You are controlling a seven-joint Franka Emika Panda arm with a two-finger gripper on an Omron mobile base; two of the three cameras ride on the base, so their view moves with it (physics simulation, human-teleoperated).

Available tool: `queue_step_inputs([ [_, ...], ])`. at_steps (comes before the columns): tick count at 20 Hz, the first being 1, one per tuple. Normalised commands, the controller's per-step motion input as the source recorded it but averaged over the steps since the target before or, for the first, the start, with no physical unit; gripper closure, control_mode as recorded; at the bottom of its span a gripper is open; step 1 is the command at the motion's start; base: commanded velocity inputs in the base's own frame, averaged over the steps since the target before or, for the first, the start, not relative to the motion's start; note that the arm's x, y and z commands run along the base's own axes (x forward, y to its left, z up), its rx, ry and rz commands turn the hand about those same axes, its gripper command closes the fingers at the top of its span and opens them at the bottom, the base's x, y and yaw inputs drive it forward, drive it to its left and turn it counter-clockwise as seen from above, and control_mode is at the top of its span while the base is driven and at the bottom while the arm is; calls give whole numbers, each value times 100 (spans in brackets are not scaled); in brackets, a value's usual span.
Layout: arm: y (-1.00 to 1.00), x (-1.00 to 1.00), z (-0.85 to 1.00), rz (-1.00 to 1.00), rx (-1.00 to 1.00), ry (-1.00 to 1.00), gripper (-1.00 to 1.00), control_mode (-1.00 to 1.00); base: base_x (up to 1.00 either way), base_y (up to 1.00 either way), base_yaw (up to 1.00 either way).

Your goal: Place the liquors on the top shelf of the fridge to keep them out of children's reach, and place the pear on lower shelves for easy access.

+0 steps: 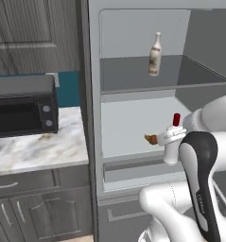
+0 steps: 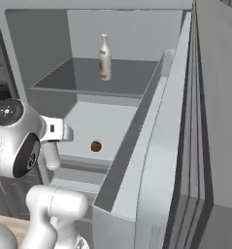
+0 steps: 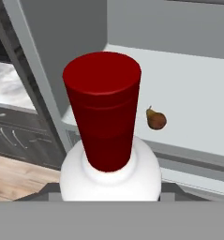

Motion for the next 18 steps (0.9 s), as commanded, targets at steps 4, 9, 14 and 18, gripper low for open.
queue_step_inputs([
  [4,0,0,0,0,0,0,100,100,0,-36,0],
  [9,0,0,0,0,0,0,100,100,0,-1,0],
  [14,0,0,2,0,0,-3,100,-100,0,0,0],
  [18,0,0,29,0,0,-10,100,-100,0,0,0],
])
